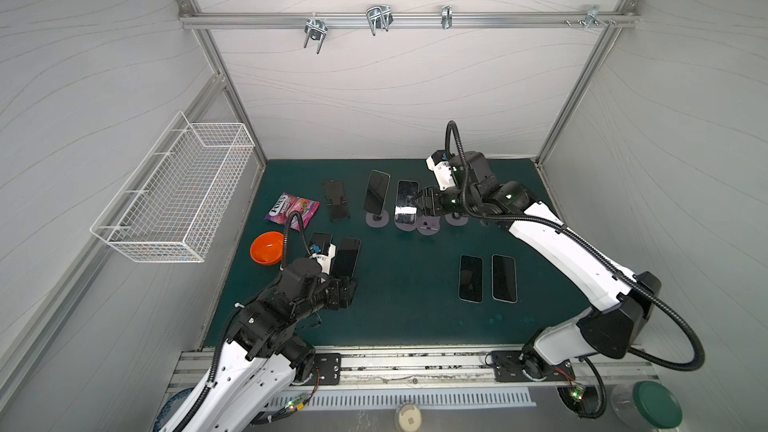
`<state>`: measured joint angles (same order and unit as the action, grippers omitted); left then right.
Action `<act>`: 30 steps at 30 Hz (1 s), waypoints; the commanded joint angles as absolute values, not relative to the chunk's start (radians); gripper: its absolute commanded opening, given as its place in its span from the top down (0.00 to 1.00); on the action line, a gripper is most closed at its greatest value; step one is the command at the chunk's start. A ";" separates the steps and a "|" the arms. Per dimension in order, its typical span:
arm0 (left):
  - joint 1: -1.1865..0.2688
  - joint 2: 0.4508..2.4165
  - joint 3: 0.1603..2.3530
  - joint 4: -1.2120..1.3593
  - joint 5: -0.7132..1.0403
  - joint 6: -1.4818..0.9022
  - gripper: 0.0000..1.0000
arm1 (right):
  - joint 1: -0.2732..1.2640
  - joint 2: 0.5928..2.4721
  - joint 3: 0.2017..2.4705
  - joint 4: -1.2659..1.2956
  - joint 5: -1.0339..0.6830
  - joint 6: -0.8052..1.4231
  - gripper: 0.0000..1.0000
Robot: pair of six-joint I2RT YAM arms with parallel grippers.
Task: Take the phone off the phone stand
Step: 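Move the right gripper over the standing pink-framed phone while the left arm draws back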
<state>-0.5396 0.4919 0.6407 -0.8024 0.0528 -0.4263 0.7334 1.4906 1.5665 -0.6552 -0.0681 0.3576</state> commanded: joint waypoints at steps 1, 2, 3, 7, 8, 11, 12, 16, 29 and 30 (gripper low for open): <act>-0.544 0.477 0.620 -0.725 0.074 -0.420 0.22 | 0.733 1.493 1.584 -0.673 -0.042 0.330 0.39; -0.544 0.473 0.613 -0.715 0.075 -0.417 0.22 | 0.733 1.492 1.584 -0.674 -0.040 0.326 0.39; -0.543 0.473 0.608 -0.707 0.075 -0.415 0.22 | 0.732 1.491 1.584 -0.676 -0.036 0.316 0.39; -0.543 0.462 0.600 -0.696 0.077 -0.413 0.23 | 0.725 1.491 1.582 -0.675 -0.006 0.300 0.39; -0.544 0.458 0.600 -0.695 0.083 -0.410 0.23 | 0.723 1.490 1.580 -0.672 0.000 0.304 0.39; -0.544 0.434 0.594 -0.687 0.099 -0.399 0.23 | 0.720 1.496 1.582 -0.678 0.041 0.330 0.38; -0.544 0.423 0.591 -0.684 0.103 -0.397 0.22 | 0.720 1.499 1.585 -0.685 0.055 0.341 0.38; -0.544 0.383 0.571 -0.660 0.118 -0.384 0.20 | 0.721 1.513 1.607 -0.725 0.096 0.366 0.37; -0.544 0.356 0.451 -0.430 0.250 -0.232 0.08 | 0.717 1.528 1.628 -0.779 0.226 0.403 0.35; -0.544 0.362 0.444 -0.414 0.258 -0.217 0.07 | 0.717 1.530 1.623 -0.776 0.219 0.402 0.35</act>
